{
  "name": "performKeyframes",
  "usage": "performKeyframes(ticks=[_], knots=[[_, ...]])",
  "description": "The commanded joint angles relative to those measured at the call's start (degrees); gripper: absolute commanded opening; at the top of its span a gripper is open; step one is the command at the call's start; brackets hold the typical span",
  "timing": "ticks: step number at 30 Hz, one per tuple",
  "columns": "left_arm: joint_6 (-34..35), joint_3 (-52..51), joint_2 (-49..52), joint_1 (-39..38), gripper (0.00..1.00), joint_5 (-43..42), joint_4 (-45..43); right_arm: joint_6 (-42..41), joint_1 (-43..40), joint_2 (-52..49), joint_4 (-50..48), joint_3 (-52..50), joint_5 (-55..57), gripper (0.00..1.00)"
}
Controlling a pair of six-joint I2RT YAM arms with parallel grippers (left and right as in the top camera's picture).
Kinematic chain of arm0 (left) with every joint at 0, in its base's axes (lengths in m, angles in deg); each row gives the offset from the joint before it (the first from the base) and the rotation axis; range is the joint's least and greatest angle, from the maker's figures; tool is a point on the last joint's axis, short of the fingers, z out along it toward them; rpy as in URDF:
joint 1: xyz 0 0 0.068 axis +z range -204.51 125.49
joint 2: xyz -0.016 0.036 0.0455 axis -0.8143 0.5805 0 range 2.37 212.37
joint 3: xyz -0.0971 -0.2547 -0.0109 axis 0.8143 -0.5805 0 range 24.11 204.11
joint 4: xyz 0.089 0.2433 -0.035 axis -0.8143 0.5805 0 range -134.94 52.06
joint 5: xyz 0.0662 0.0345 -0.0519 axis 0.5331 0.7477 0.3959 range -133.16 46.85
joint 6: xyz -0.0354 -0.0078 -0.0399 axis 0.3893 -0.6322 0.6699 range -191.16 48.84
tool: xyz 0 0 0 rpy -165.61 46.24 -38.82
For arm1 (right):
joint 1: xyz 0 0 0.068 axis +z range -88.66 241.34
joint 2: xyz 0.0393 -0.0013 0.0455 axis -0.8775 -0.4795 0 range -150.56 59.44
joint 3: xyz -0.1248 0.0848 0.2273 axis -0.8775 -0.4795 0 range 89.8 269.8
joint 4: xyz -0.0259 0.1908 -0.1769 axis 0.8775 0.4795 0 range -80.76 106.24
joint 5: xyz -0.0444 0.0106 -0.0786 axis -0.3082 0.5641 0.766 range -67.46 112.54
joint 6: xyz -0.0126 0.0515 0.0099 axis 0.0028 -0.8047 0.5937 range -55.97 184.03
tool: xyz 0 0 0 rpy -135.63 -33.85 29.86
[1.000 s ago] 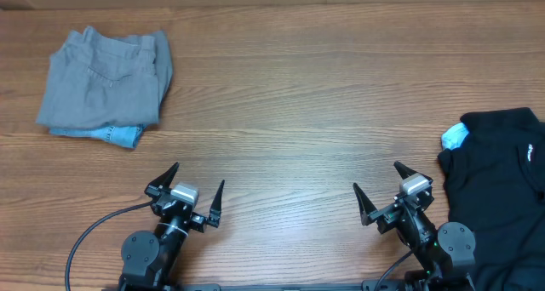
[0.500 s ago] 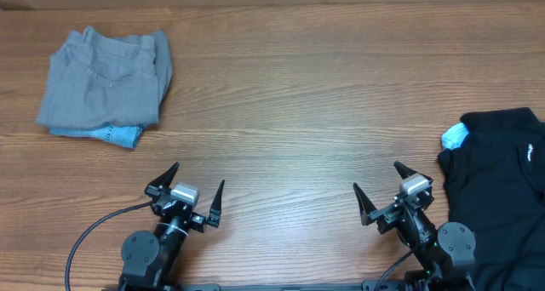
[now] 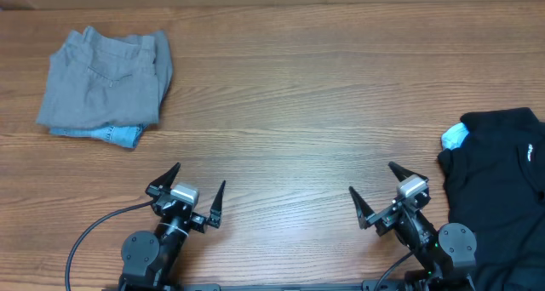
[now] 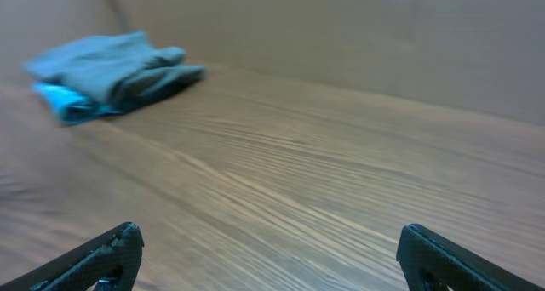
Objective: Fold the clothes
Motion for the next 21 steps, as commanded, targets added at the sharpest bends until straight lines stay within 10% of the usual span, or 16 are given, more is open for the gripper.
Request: performKeyframes(ticks=[1,12,21], knots=[[6.1,-0.4,-0.6,-0.4,1.00,-2.6,-0.6,-0.5,-0.3,0.6,-0.2,-0.3,-10.5,1.00],[4.8,14.3,1.9,-0.3,1.00,-6.0,0.7,-14.9,-0.3,-1.8,0.5,13.0,-2.5,1.00],[3.6,48.3,33.0,-0.3,1.00,0.9,27.4,-15.0,-0.3,-30.6,23.4,39.3,8.7,1.00]])
